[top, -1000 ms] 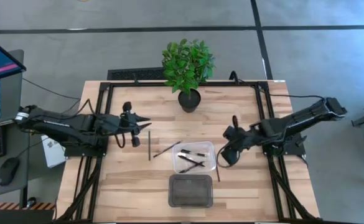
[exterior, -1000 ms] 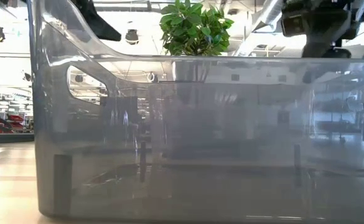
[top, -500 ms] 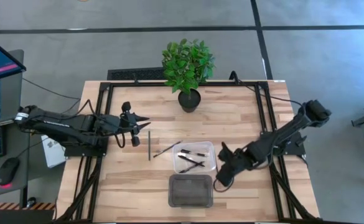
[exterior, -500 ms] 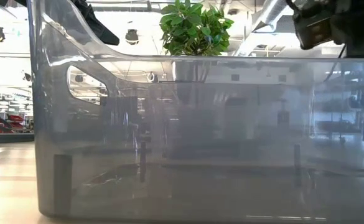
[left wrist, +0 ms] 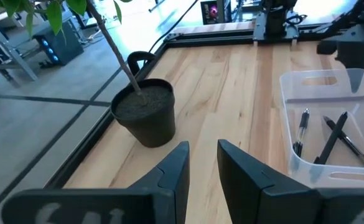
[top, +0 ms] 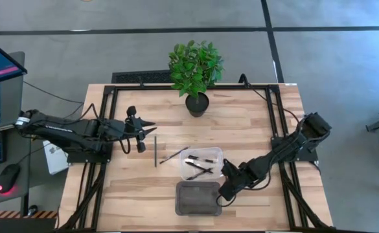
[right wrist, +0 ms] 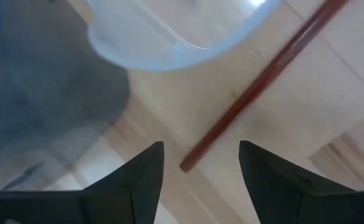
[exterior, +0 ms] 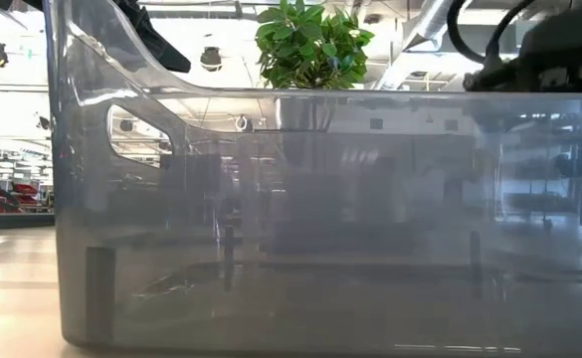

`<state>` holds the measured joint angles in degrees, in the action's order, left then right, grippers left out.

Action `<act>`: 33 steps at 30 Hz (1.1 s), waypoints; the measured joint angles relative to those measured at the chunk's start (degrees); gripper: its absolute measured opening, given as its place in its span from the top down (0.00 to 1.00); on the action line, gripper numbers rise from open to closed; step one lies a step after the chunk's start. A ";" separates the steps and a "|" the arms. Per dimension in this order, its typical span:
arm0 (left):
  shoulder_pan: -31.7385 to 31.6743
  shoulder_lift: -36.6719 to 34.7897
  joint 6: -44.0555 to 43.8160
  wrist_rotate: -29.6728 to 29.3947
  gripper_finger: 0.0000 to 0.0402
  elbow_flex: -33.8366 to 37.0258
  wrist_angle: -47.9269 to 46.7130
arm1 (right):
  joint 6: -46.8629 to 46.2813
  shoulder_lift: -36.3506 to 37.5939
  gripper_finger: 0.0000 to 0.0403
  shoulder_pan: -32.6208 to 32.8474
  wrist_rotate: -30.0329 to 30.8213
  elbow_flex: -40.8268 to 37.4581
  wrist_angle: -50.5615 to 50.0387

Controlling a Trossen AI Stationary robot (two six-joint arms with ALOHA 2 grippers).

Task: Sort pens & pencils
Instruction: Put the brown pencil into the black bin

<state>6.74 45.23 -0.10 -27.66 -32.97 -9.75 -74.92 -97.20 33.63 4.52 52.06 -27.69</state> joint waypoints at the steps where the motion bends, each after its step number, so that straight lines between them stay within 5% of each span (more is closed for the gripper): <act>1: 0.01 0.00 -0.02 0.00 0.81 0.00 -0.12 | -0.52 -0.61 0.43 0.00 -0.01 -0.01 0.70; 33: 0.02 0.00 -0.13 0.11 0.81 0.00 -0.27 | -6.27 -1.69 0.44 0.09 -5.10 0.17 -21.45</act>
<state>6.76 45.23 -0.23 -27.55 -32.97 -10.02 -81.19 -98.89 33.71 -0.58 52.23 -49.14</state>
